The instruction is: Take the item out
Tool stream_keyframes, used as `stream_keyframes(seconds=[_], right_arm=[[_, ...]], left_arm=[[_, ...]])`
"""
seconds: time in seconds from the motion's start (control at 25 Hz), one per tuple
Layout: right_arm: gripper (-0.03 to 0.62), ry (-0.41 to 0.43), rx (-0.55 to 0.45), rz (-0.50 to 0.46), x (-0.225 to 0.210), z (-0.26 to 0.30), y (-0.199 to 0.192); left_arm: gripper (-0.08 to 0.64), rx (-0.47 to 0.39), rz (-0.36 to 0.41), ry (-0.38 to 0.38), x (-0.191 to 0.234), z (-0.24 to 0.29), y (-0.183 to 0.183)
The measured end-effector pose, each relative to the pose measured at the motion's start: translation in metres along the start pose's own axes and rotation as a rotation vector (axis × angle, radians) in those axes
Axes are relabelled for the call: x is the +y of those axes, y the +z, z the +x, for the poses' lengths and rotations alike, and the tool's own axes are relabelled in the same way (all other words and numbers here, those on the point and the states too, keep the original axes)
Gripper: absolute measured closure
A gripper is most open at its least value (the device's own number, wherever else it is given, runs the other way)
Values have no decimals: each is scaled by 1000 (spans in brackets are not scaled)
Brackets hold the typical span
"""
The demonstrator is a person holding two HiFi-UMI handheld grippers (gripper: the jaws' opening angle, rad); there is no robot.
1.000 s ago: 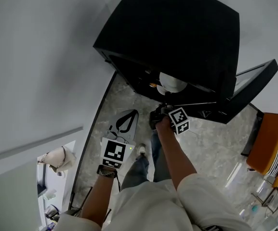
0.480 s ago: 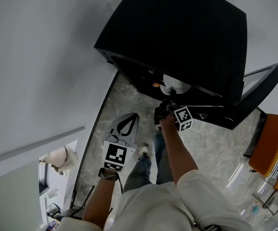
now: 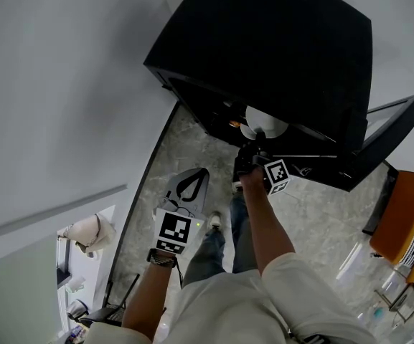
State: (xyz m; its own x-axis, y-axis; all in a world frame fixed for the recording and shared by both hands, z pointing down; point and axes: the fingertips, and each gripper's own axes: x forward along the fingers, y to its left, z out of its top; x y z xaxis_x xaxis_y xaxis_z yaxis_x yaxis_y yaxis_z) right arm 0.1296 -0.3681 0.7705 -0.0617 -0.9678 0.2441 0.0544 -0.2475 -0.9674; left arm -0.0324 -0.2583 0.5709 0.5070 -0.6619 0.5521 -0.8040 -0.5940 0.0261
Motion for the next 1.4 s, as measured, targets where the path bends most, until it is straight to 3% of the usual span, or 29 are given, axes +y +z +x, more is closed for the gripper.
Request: stream_keyframes(seconds=[0.32, 0.52, 0.88, 1.16, 1.4], right_arm=[[575, 7, -15, 14, -5, -10, -3], [535, 4, -12, 10, -9, -4, 4], [578, 24, 34, 46, -8, 6, 4], [580, 10, 75, 21, -5, -2, -7], [578, 22, 113, -1, 9, -20, -19]], left_arm=[[555, 1, -7, -11, -6, 1, -3], [555, 1, -18, -9, -5, 2, -5], [555, -6, -50, -6, -4, 6, -5], [555, -37, -95, 34, 10, 16, 8], [555, -71, -81, 39, 17, 22, 26]])
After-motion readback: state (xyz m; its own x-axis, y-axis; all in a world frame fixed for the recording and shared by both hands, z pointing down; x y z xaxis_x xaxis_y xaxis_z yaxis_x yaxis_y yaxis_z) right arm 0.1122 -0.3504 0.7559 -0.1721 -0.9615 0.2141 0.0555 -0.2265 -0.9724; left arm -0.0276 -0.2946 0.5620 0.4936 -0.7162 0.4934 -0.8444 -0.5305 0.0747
